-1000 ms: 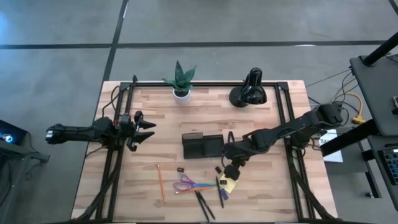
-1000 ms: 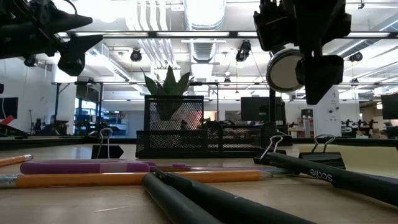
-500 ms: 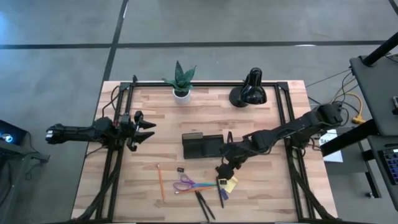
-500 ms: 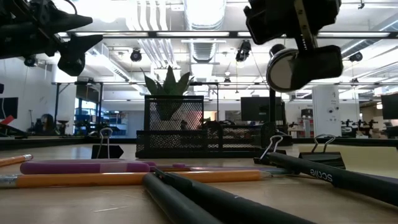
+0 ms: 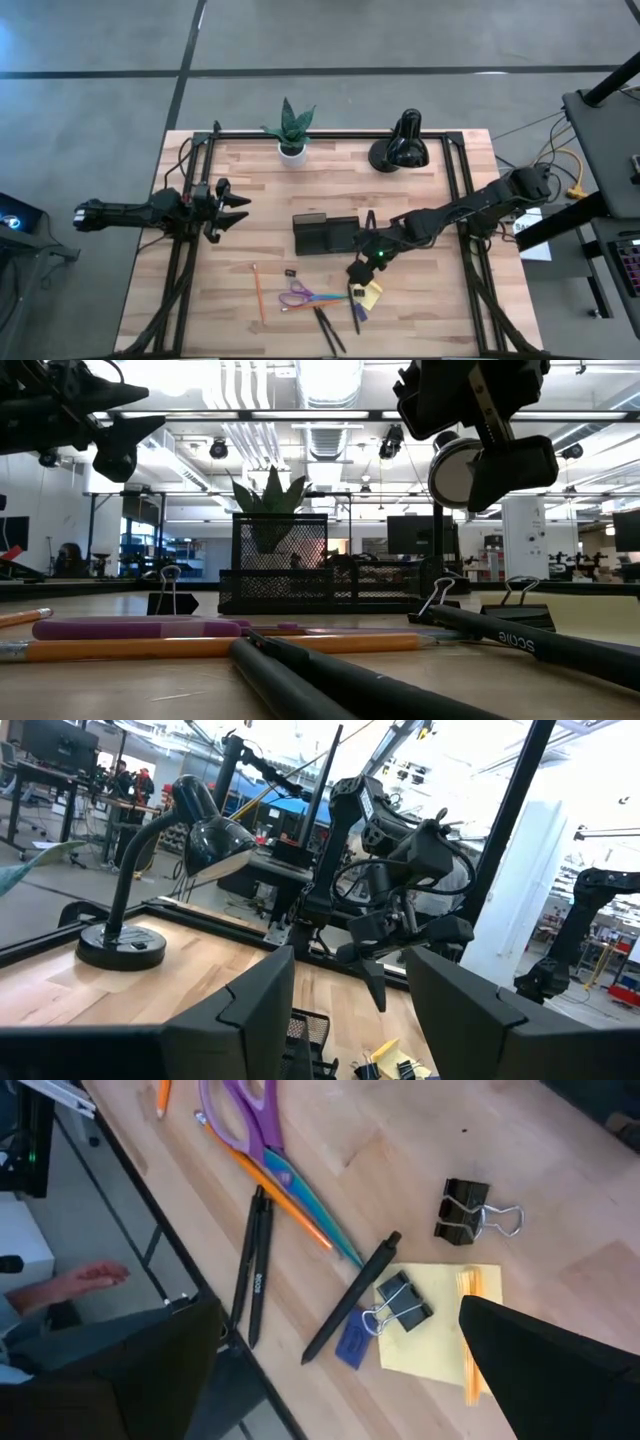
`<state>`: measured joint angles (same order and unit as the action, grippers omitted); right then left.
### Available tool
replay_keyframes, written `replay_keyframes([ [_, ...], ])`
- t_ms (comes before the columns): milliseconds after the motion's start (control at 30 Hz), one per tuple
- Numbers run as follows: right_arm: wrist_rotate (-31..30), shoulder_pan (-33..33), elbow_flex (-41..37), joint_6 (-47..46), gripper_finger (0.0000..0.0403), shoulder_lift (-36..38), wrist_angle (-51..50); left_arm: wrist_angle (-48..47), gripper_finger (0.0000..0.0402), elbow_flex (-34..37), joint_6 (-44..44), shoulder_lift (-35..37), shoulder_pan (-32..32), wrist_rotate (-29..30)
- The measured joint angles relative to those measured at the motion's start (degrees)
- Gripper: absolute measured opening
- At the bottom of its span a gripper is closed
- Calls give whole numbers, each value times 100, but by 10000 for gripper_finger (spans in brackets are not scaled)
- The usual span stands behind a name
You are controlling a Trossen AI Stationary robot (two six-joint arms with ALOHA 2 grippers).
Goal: Pick and place office supplies into organizer
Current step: Put the middle binder clip into the desk organizer
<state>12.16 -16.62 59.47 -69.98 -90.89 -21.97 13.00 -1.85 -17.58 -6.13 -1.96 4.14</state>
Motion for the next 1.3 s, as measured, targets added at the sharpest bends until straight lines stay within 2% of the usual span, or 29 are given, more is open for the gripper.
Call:
replay_keyframes([
  [133, -16, 34, -7, 172, 363, 1, -7, -1, 182, 0, 0, 0, 0, 0],
  [467, -12, 71, -15, 202, 158, 2, -5, 1, 182, 0, 0, 0, 0, 2],
  [633, 166, 76, -196, -273, 95, 4, 1, 0, 182, 0, 0, 0, 0, 2],
  [800, 142, 30, -390, -114, 95, 4, 255, -1, 182, 0, 0, 0, 0, 2],
  [933, 241, -71, -564, 373, 114, 41, 1578, 1, 182, 0, 0, 0, 0, 1],
  [1000, 248, -72, -642, 560, 118, 55, 1730, 0, 182, 0, 0, 0, 0, 1],
  [1300, -571, -29, -663, 3084, 115, 7, 1279, 0, 182, 0, 0, 0, 0, 1],
])
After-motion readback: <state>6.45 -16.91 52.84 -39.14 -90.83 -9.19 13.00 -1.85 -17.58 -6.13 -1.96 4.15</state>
